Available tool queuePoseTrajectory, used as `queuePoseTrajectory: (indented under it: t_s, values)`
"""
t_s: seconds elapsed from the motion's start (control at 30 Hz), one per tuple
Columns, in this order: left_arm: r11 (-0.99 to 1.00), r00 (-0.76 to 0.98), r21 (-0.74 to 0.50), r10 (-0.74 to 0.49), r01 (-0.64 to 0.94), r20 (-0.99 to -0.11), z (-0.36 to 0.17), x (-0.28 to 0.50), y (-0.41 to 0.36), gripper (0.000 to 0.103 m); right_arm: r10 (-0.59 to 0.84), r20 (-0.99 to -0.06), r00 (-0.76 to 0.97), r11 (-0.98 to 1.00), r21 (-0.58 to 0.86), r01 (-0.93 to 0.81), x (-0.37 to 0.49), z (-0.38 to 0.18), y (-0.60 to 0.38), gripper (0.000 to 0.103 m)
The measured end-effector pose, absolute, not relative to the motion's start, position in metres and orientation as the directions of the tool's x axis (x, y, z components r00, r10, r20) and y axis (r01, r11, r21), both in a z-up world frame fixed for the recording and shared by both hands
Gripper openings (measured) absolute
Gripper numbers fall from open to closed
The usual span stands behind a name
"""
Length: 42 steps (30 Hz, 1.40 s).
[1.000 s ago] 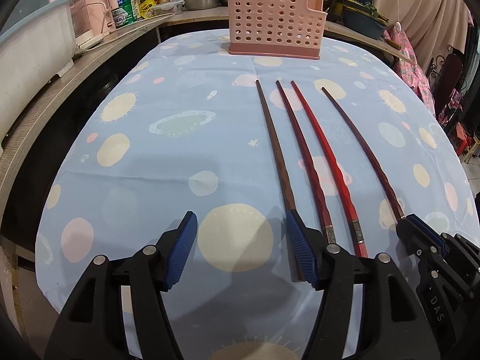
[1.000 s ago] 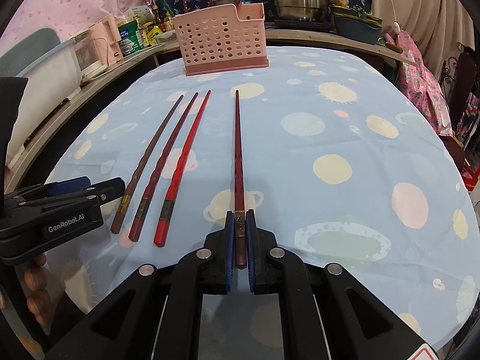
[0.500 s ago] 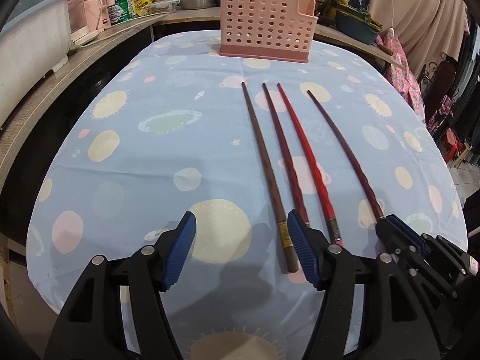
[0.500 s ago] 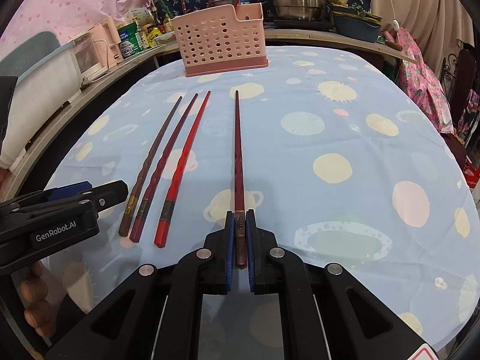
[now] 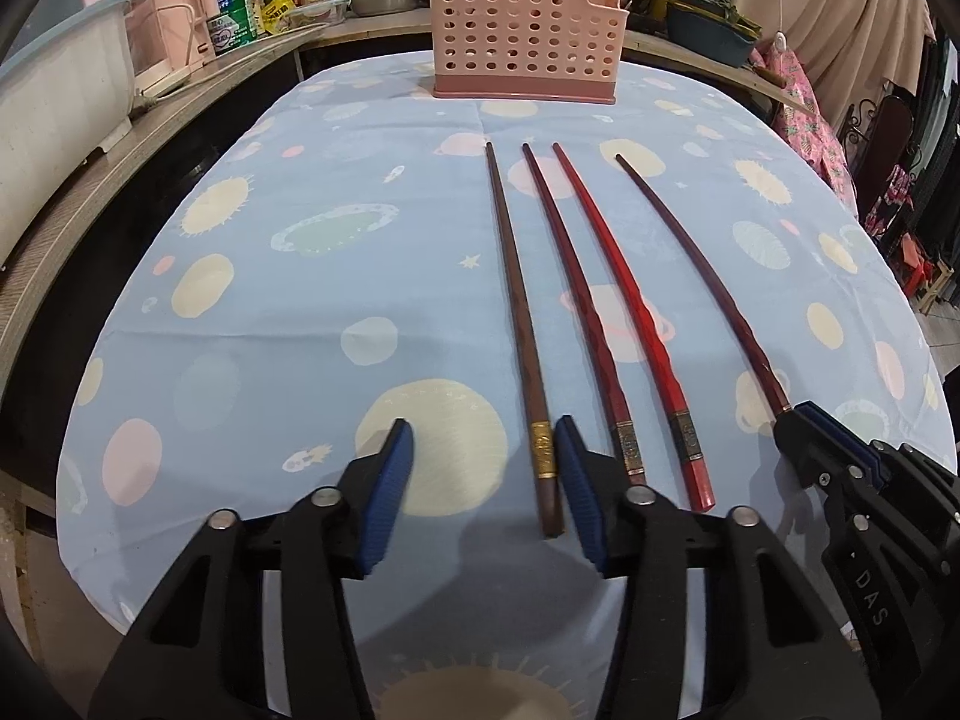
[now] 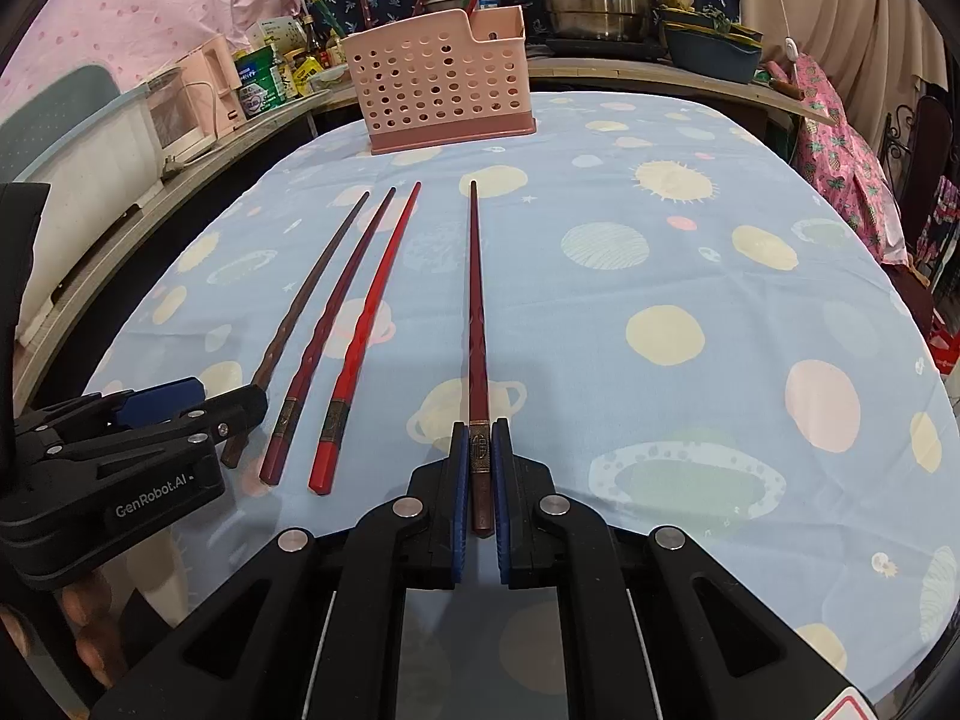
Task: Organize utensils
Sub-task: 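Grasp a dark red chopstick with the right tool while the left tool grasps the brown chopstick, then lift both chopsticks and carry them toward the pink holder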
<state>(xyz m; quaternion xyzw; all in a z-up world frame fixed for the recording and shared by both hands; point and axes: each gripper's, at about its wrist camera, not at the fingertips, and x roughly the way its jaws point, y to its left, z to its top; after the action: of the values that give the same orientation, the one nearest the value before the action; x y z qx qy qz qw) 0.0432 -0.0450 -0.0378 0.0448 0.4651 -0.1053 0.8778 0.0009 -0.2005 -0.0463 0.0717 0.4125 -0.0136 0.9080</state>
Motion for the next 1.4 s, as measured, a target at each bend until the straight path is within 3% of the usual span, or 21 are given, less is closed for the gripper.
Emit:
queuePoseTrajectory:
  t_s: [0.2,0.33,0.87,1.4]
  values:
    - [0.973,0.536,-0.015,-0.140,0.231,-0.832,-0.037,0.046,-0.038,0.014,0.037,-0.767,0.641,0.990,0.116,0.082,0.003,-0.045,-0.200,0.007]
    - [0.969,0.521,-0.001,-0.133,0.245,-0.843,-0.037,0.048,-0.038,0.009,0.045,-0.779,0.626,0.989,0.122,0.080,0.004,-0.044,-0.201,0.007]
    - [0.966,0.438,-0.030,-0.144,0.256,-0.887,-0.031,0.061,-0.038,0.007,0.088,-0.817,0.570,0.985,0.158,0.074,0.012,-0.038,-0.210,0.007]
    - [0.971,0.513,-0.056,-0.170,0.231,-0.842,0.016,0.077,-0.031,0.007,0.066,-0.747,0.661,0.983,0.163,0.086,0.024,0.014,-0.225,0.007]
